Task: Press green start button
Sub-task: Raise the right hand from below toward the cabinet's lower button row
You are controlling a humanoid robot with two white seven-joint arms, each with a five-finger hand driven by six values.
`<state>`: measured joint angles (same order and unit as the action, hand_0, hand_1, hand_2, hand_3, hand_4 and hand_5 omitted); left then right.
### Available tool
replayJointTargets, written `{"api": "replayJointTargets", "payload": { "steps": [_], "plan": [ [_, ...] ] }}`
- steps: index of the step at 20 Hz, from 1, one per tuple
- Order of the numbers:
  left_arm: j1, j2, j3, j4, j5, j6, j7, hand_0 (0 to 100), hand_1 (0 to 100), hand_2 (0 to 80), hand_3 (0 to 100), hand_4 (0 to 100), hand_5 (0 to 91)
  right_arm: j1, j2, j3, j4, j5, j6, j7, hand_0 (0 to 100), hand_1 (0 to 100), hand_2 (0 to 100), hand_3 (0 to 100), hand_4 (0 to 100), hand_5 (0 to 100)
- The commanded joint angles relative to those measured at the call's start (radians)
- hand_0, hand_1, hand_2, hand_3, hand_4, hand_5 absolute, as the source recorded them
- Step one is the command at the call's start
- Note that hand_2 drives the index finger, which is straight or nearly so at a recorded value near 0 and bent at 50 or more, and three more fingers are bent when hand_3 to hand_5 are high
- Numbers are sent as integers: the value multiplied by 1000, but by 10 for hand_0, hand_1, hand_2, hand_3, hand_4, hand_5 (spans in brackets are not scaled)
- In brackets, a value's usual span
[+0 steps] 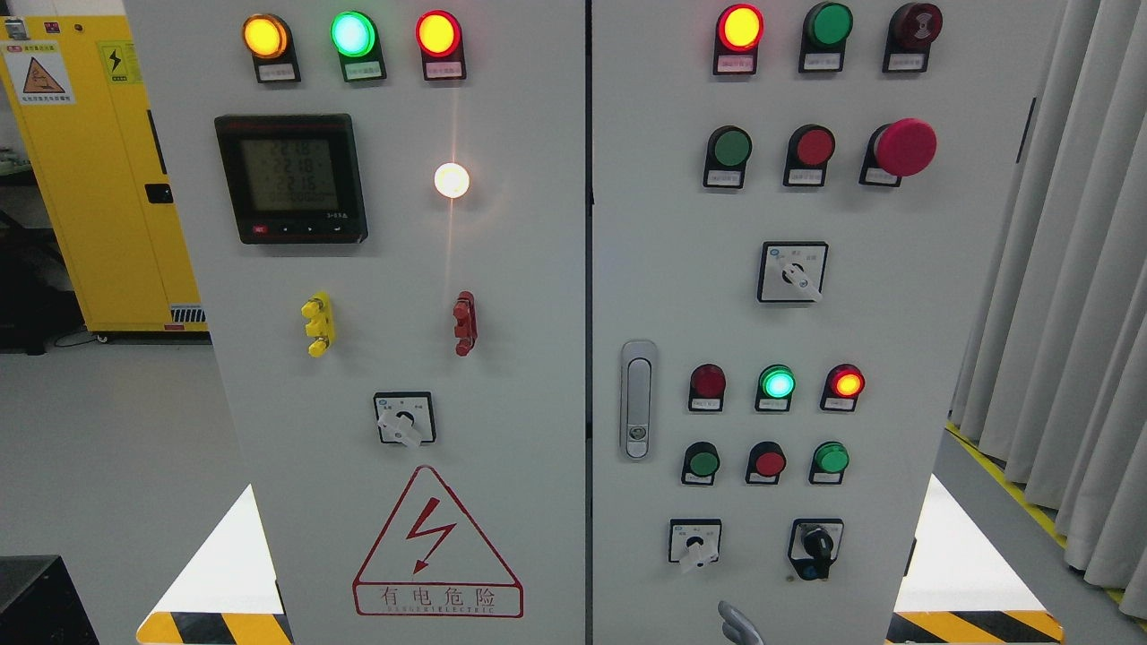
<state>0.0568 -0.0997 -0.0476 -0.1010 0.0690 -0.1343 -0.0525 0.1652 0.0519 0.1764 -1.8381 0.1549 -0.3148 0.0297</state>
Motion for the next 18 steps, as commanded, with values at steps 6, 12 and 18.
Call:
{"api": "replayJointTargets", "payload": {
  "steps": [6, 12, 18],
  "plan": [
    [0, 0, 0, 0, 0, 1, 0, 120, 556, 0, 0, 0, 0, -6, 0, -3, 3, 21, 5, -10, 433, 653, 0, 110, 139, 104],
    [0, 0, 0, 0, 0, 1, 0, 120, 556, 0, 0, 0, 0, -47, 0, -92, 0, 372, -12, -48, 309, 764, 0, 261, 436, 318],
    [0, 0, 0, 1, 0, 1, 0, 120, 556, 0, 0, 0, 0, -173, 0, -143, 23, 702, -15, -73, 495, 824, 0, 482, 628, 574]
  ]
}}
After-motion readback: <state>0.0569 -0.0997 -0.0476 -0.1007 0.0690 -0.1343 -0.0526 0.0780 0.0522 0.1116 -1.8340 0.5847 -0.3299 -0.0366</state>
